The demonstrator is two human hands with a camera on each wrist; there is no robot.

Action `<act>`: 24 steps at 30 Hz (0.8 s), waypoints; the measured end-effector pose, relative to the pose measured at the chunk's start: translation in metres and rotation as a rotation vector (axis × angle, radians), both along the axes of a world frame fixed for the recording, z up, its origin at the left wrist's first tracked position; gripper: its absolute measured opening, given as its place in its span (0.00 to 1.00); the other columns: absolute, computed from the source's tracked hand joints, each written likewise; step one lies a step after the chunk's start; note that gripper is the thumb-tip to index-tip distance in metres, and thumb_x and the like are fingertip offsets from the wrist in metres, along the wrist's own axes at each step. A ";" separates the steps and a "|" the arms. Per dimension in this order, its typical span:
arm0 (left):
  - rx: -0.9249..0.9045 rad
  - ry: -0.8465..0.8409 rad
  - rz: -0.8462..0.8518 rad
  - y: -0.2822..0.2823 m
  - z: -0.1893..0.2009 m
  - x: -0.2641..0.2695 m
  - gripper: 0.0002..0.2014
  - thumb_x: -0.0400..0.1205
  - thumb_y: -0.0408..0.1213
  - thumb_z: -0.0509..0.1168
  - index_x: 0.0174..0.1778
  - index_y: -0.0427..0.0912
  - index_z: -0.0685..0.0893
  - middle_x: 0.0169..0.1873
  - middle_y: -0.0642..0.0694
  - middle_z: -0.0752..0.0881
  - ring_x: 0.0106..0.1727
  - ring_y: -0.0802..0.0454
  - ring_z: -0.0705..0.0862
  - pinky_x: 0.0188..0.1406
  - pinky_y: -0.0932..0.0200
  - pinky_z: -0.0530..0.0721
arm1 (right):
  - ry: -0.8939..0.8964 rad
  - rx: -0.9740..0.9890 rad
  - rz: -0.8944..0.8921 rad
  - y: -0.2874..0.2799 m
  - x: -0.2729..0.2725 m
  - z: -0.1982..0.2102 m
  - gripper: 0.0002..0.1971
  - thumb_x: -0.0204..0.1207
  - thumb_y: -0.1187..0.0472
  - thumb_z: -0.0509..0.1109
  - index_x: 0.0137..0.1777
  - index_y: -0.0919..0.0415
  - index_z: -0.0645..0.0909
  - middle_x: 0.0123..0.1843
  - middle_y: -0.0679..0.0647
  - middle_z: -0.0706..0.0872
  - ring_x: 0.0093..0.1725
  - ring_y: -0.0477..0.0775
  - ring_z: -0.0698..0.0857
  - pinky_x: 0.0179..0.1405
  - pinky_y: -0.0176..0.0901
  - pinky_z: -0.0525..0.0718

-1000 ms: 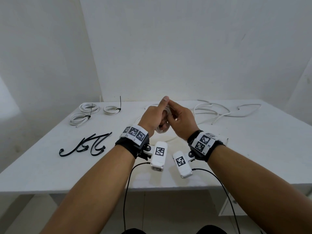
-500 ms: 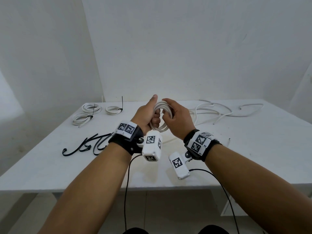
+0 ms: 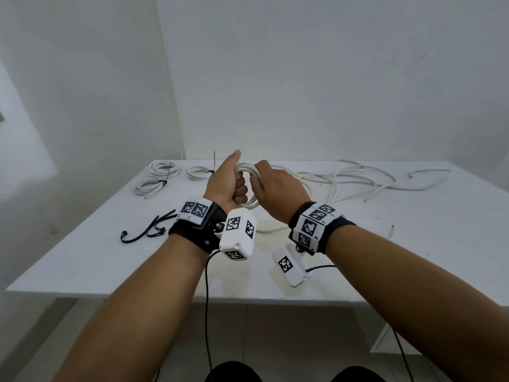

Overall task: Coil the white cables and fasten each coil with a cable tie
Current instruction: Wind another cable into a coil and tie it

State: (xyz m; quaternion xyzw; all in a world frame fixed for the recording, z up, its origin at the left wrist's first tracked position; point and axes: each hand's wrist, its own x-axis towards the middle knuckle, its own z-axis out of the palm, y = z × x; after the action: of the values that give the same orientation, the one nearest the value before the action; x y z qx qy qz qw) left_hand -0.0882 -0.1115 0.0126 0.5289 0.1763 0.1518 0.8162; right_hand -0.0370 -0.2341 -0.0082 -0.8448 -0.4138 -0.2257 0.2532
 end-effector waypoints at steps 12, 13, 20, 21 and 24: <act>0.142 -0.028 0.125 0.084 -0.012 -0.050 0.21 0.80 0.48 0.71 0.21 0.50 0.78 0.21 0.51 0.57 0.21 0.54 0.56 0.20 0.62 0.55 | 0.110 -0.098 0.096 0.080 -0.038 0.005 0.14 0.86 0.51 0.57 0.61 0.60 0.76 0.41 0.53 0.79 0.39 0.60 0.79 0.36 0.48 0.74; 0.117 -0.035 0.153 0.091 -0.014 -0.054 0.22 0.80 0.46 0.70 0.19 0.50 0.78 0.21 0.51 0.57 0.21 0.54 0.56 0.20 0.63 0.54 | 0.132 -0.091 0.125 0.089 -0.040 0.006 0.14 0.86 0.51 0.58 0.60 0.61 0.77 0.42 0.53 0.80 0.40 0.58 0.78 0.37 0.48 0.75; -0.052 -0.060 0.390 0.146 -0.031 -0.081 0.15 0.80 0.41 0.69 0.32 0.48 0.71 0.19 0.52 0.57 0.18 0.56 0.56 0.18 0.66 0.54 | 0.428 -0.139 0.457 0.136 -0.038 0.010 0.13 0.83 0.49 0.67 0.47 0.58 0.85 0.39 0.48 0.90 0.39 0.47 0.87 0.39 0.39 0.83; -0.079 -0.061 0.433 0.155 -0.034 -0.086 0.15 0.79 0.41 0.69 0.32 0.49 0.70 0.20 0.51 0.57 0.19 0.55 0.55 0.19 0.65 0.54 | 0.461 -0.138 0.464 0.140 -0.033 0.008 0.13 0.83 0.50 0.67 0.49 0.59 0.87 0.41 0.48 0.91 0.39 0.46 0.89 0.42 0.38 0.85; -0.131 -0.049 0.530 0.178 -0.042 -0.100 0.15 0.78 0.41 0.70 0.33 0.48 0.69 0.21 0.51 0.55 0.21 0.54 0.53 0.24 0.61 0.52 | 0.329 -0.256 0.421 0.149 -0.019 -0.002 0.09 0.81 0.58 0.68 0.52 0.57 0.91 0.47 0.48 0.91 0.40 0.43 0.83 0.42 0.26 0.78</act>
State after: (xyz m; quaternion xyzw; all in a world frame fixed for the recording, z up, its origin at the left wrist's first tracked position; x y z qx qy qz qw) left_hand -0.1878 0.0661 -0.0293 0.4065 0.2981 0.3613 0.7845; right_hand -0.0559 -0.0850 -0.0105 -0.7906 -0.5585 0.0258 0.2495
